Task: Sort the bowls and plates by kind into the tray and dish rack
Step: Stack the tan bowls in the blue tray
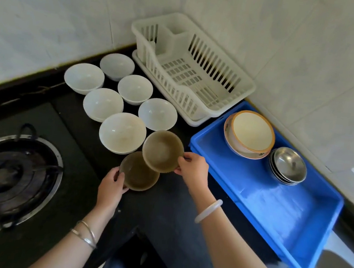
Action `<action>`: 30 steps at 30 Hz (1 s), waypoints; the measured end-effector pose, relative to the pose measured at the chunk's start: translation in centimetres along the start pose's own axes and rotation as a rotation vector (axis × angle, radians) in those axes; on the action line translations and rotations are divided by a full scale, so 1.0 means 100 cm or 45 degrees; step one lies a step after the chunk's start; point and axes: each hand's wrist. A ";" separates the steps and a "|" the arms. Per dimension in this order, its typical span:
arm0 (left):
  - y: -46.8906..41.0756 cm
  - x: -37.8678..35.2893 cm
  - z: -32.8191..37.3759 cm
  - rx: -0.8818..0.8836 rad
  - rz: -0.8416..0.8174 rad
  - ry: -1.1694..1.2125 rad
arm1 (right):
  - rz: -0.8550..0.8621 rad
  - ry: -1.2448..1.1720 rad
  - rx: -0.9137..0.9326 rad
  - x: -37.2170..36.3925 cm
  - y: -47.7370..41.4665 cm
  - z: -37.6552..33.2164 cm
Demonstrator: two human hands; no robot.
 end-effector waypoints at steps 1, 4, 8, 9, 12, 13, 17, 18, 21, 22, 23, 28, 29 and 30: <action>0.000 0.000 0.001 0.003 -0.004 0.029 | -0.035 0.073 0.001 -0.004 0.003 -0.001; 0.001 0.002 0.002 0.008 -0.025 0.101 | -0.094 0.264 -0.010 -0.018 0.009 0.000; 0.001 0.004 0.002 0.061 -0.027 0.184 | -0.111 0.428 -0.047 -0.035 0.009 0.004; 0.001 0.004 0.002 0.057 -0.032 0.164 | -0.111 0.459 -0.053 -0.039 0.008 0.005; -0.002 0.006 -0.001 0.033 -0.045 0.036 | -0.115 0.538 -0.068 -0.047 0.005 0.006; -0.003 0.007 -0.002 0.031 -0.044 0.004 | -0.116 0.555 -0.078 -0.049 0.004 0.006; -0.006 0.010 -0.005 0.030 -0.043 -0.072 | -0.079 0.627 -0.105 -0.052 0.002 0.008; -0.006 0.011 -0.005 0.026 -0.041 -0.081 | -0.064 0.628 -0.106 -0.053 0.002 0.008; -0.006 0.010 -0.004 0.029 -0.030 -0.074 | -0.063 0.574 -0.096 -0.051 -0.001 0.012; -0.007 0.010 -0.003 0.041 -0.028 -0.056 | -0.088 0.546 -0.100 -0.050 -0.002 0.013; -0.006 0.009 -0.002 0.057 -0.027 -0.036 | -0.127 0.515 -0.108 -0.049 -0.003 0.013; 0.000 0.006 0.004 0.059 -0.054 -0.041 | -0.297 0.197 -0.156 -0.046 -0.004 0.022; 0.001 0.004 0.006 0.040 -0.071 -0.059 | -0.283 0.183 -0.131 -0.044 -0.002 0.023; 0.003 0.002 0.009 0.023 -0.084 -0.075 | -0.262 0.184 -0.094 -0.041 -0.001 0.024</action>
Point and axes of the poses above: each hand's wrist, its own y-axis away from the middle knuckle, its own x-axis out of the back of the hand, z = x × y, and after that the axes turned 14 degrees about -z, right-handed
